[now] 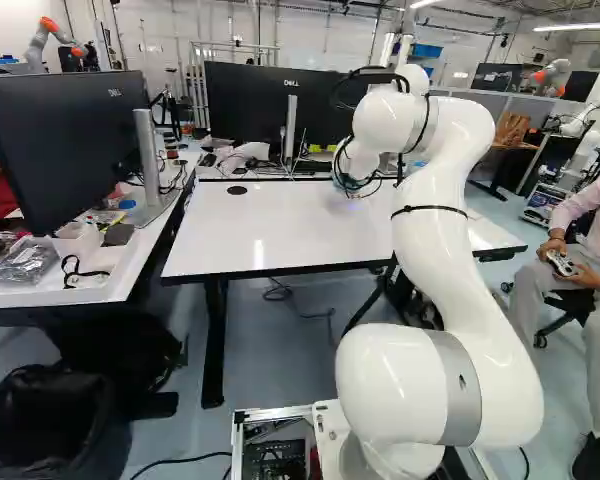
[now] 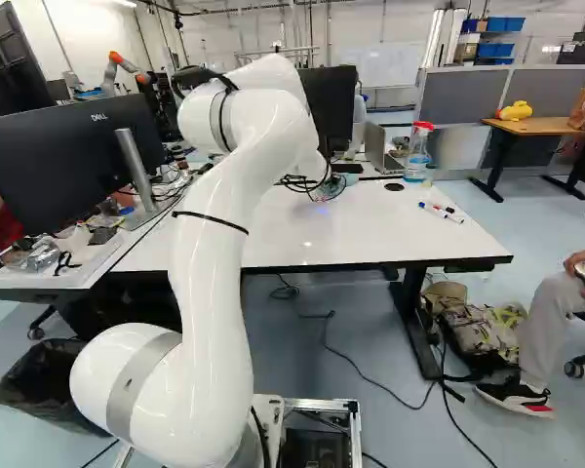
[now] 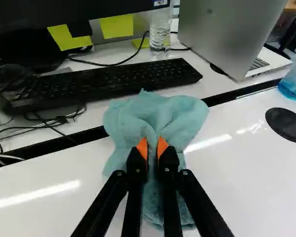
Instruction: Clean the table with the green towel
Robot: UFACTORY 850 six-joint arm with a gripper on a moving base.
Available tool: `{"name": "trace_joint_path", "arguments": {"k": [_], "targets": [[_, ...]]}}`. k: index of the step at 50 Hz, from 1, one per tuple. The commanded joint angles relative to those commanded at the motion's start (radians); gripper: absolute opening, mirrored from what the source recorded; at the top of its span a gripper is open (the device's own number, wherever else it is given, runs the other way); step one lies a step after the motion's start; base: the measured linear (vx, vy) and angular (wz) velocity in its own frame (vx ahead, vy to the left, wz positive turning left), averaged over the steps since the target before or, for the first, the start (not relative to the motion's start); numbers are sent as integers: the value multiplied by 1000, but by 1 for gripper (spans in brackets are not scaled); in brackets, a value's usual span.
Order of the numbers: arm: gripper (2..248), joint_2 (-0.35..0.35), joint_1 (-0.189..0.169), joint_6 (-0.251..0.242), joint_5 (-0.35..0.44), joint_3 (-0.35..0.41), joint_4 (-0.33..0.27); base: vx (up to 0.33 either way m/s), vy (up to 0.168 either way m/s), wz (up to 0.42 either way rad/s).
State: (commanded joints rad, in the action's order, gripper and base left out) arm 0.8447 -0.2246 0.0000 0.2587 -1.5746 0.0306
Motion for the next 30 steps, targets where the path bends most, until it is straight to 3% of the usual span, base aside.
{"name": "trace_joint_path", "arguments": {"k": [30], "targets": [[42, -139, 10, 0, 0, 198, 0, 0, 0, 0]]}}
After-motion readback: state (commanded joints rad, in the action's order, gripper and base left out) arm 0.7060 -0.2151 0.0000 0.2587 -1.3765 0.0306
